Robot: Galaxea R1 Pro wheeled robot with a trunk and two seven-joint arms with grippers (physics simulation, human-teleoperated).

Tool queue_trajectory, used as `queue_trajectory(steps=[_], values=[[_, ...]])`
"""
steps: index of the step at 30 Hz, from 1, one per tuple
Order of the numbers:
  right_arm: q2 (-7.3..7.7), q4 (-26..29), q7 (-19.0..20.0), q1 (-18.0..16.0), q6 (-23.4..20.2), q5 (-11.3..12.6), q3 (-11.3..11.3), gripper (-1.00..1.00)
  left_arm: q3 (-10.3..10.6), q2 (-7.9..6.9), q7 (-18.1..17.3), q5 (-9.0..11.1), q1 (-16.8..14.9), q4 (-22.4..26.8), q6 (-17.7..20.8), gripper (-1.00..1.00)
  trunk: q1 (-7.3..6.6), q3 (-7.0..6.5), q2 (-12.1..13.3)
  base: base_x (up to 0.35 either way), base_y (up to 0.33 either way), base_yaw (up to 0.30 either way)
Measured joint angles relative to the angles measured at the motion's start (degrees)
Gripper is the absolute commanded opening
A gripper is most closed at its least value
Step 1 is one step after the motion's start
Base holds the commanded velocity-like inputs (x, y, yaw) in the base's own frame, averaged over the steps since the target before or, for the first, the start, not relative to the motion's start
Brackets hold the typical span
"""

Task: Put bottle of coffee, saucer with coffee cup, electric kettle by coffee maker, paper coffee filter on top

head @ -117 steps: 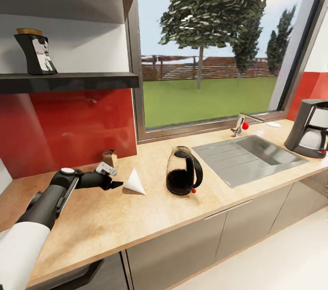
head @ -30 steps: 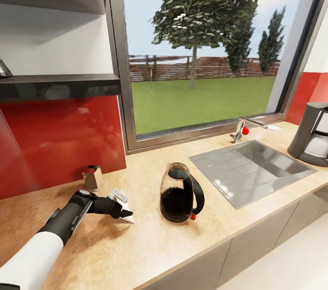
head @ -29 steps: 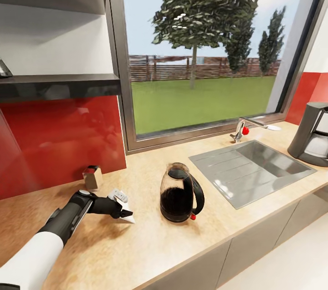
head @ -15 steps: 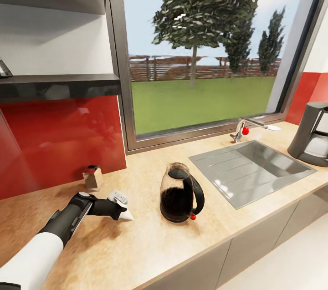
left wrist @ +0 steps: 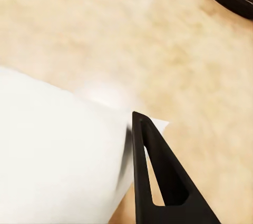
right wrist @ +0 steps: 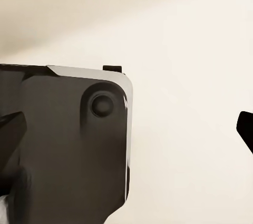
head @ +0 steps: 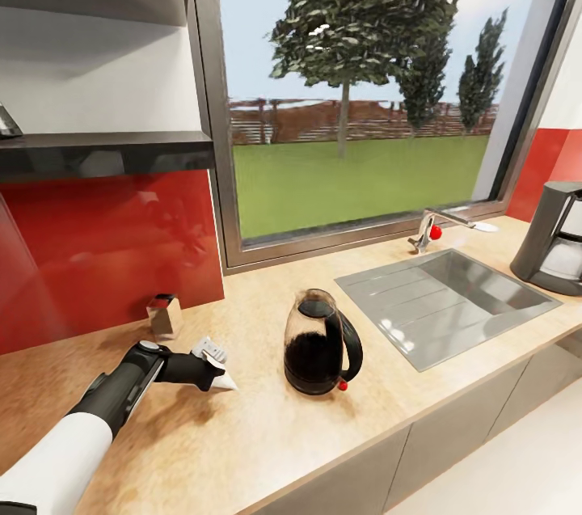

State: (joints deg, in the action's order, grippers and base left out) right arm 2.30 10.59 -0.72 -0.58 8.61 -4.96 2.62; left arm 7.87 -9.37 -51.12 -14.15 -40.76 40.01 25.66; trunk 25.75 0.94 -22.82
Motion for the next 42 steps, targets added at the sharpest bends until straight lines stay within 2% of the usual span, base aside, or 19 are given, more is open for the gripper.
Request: queue_trajectory(steps=[24, 27, 34, 42], values=[[0.0, 0.02, 0.0, 0.0, 0.0, 0.03, 0.0, 1.0, -0.13, -0.1, -0.34, -0.02, -0.48, 1.31, 0.66, -1.0, 0.0, 0.0, 0.01, 0.0, 0.0, 0.0], [0.0, 0.07, 0.06, 0.0, 0.0, 0.09, 0.0, 1.0, -0.2, -0.05, -0.73, 0.06, -0.94, 3.22, 1.56, -1.0, 0.0, 0.0, 0.01, 0.0, 0.0, 0.0], [0.0, 0.07, 0.08, 0.0, 0.0, 0.11, 0.0, 1.0, -0.14, -0.2, -0.81, 0.22, -0.98, 11.08, 7.73, -1.0, 0.03, 0.0, 0.01, -0.186, 0.0, 0.0], [-0.07, 0.09, 0.02, 0.0, 0.04, 0.11, 0.0, 1.0, -0.1, -0.65, -0.88, -0.21, -0.9, 13.37, 8.51, -1.0, 0.04, 0.0, 0.01, -0.331, 0.0, 0.0]])
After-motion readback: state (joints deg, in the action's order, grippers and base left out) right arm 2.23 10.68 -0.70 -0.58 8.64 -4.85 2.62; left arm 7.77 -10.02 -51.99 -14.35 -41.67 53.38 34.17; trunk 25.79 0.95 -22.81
